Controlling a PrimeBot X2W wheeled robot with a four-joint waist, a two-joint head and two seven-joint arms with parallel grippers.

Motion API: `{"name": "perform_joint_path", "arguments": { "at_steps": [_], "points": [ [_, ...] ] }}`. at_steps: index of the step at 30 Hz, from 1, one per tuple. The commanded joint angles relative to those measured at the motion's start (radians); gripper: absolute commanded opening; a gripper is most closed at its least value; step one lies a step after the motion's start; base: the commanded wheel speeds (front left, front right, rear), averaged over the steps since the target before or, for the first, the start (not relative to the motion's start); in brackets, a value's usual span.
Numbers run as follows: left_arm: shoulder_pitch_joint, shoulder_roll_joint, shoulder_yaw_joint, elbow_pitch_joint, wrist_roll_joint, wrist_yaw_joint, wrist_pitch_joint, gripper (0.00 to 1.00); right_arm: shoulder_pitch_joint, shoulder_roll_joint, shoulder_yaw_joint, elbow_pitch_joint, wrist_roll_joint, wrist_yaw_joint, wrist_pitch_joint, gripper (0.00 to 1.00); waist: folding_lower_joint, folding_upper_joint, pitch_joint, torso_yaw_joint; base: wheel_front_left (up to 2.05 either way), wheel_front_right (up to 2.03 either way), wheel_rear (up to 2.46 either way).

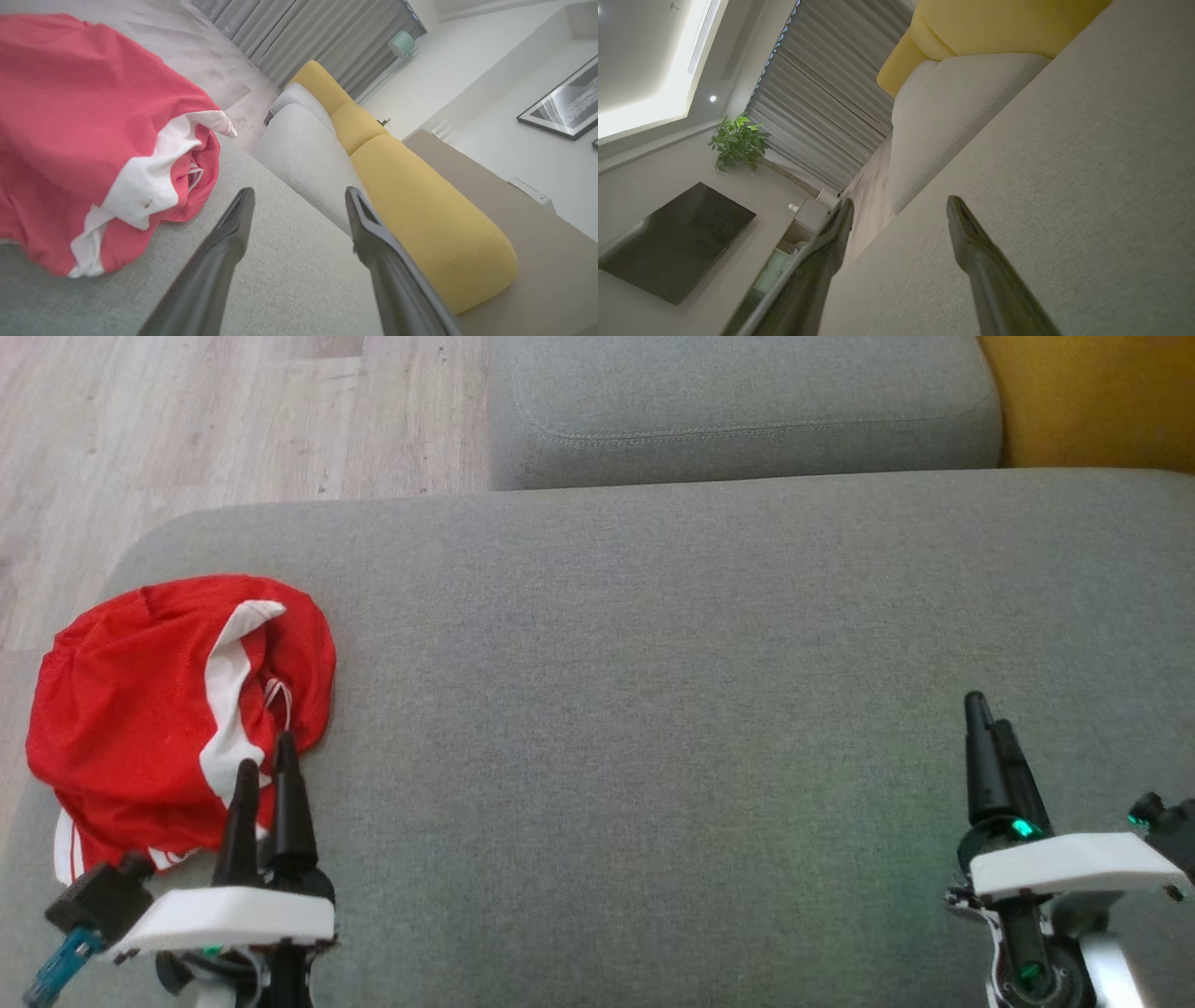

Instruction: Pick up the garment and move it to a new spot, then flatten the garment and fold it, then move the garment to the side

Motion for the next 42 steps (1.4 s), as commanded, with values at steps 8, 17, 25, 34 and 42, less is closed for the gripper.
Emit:
{"name": "perform_joint_path", "arguments": {
  "at_steps": [8,17,25,34,42],
  "points": [
    [-0.046,0.043,-0.026,-0.047,0.153,0.022,-0.035,1.0,-0.011,-0.016,0.037,-0.068,-0.152,0.0,0.006,1.0,0.0,0.0,-0.002,0.002,0.0,0.0,0.0],
    [-0.042,0.06,-0.049,-0.029,0.245,0.038,-0.058,1.0,0.005,-0.016,0.044,-0.09,-0.264,0.0,0.023,1.0,0.0,0.0,-0.006,0.003,0.0,0.0,0.0],
    [-0.04,0.068,-0.068,0.017,0.331,0.049,-0.082,1.0,0.025,-0.013,0.05,-0.114,-0.377,0.0,0.034,1.0,0.0,0.0,-0.011,0.003,0.0,0.0,0.0],
    [-0.043,0.076,-0.082,0.054,0.427,0.063,-0.109,1.0,0.047,-0.009,0.052,-0.141,-0.494,0.0,0.043,1.0,0.0,0.0,-0.018,0.005,0.0,0.0,0.0],
    [-0.043,0.083,-0.101,0.075,0.512,0.067,-0.133,1.0,0.065,-0.007,0.052,-0.165,-0.598,0.0,0.049,1.0,0.0,0.0,-0.021,0.005,0.0,0.0,0.0]
  ]
}}
